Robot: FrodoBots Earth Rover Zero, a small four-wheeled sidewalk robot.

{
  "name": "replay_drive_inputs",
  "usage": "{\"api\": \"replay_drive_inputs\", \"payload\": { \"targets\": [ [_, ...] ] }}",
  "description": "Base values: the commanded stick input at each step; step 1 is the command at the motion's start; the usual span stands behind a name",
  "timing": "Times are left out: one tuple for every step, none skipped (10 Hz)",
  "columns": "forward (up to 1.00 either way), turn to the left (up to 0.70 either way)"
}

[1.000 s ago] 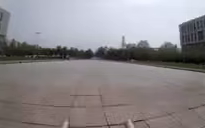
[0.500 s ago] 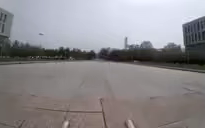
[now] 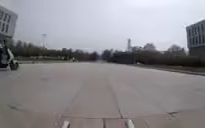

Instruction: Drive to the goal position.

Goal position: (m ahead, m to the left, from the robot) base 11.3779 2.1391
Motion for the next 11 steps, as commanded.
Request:
{"api": "replay_drive_inputs", "payload": {
  "targets": [
    [1.00,0.00],
    [1.00,0.00],
    [1.00,0.00],
    [1.00,0.00],
    [1.00,0.00],
    [1.00,0.00],
    [1.00,0.00],
    [1.00,0.00],
    [1.00,0.08],
    [1.00,0.02],
    [1.00,-0.40]
  ]
}}
